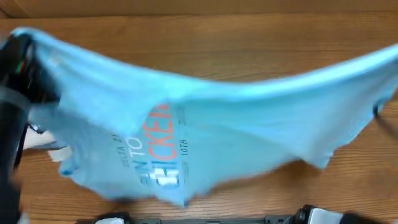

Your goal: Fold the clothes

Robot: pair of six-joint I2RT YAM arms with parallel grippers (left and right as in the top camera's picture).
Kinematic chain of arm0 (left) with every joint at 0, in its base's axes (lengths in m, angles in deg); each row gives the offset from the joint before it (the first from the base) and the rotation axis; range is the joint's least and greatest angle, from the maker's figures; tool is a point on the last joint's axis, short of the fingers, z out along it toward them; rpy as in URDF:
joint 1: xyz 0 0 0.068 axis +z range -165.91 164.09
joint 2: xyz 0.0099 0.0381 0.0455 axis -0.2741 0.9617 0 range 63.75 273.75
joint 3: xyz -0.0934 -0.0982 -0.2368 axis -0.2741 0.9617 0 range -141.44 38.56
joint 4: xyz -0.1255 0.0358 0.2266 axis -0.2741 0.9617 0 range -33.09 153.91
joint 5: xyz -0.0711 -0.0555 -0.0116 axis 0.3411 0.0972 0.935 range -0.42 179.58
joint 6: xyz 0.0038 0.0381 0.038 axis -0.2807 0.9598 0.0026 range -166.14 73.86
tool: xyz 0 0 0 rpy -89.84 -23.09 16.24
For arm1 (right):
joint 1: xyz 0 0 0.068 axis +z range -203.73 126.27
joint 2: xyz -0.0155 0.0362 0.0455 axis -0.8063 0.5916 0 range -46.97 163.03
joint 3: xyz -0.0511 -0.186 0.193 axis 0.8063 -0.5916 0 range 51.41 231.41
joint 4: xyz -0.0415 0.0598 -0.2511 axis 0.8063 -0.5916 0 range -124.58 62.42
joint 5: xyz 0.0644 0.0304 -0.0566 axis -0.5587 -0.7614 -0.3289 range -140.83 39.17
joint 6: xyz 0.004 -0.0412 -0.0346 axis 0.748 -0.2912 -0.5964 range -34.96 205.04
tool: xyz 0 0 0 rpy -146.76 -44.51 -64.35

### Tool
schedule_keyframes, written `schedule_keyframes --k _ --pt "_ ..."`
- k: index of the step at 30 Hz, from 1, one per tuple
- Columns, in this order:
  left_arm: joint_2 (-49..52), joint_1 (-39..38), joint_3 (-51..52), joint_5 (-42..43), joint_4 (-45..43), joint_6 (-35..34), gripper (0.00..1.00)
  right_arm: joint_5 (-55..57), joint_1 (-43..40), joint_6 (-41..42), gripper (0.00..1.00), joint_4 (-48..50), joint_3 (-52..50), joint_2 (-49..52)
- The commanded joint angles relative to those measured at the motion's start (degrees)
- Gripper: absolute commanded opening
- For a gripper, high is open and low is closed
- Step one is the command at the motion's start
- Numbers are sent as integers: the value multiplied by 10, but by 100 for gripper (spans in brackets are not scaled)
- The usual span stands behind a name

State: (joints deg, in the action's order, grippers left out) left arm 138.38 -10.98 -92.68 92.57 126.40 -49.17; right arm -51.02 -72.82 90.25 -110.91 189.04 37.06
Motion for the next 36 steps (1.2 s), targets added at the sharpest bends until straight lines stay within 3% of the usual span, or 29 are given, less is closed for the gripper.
schedule_keyframes --k 1,8,13,17,21,26,33,36 --pt "132 3 11 31 -6 -7 4 -20 -1 -7 4 3 -6 105" --pt "290 3 10 78 -140 -23 4 -78 0 -6 4 88 -6 237" --pt "302 6 -14 118 -266 -67 4 -92 1 24 4 153 17 236" --pt "300 7 -111 138 -287 -74 4 -91 1 23 4 136 106 233" --pt "297 7 -217 144 -221 -38 4 -89 1 21 4 90 184 233" --pt "297 7 -259 118 -55 -12 4 -89 1 19 4 24 177 236" --pt "362 6 -169 115 232 -12 4 -81 1 -28 4 -63 19 238" --pt "395 2 -95 121 273 -3 4 -47 1 -34 4 -68 -83 238"
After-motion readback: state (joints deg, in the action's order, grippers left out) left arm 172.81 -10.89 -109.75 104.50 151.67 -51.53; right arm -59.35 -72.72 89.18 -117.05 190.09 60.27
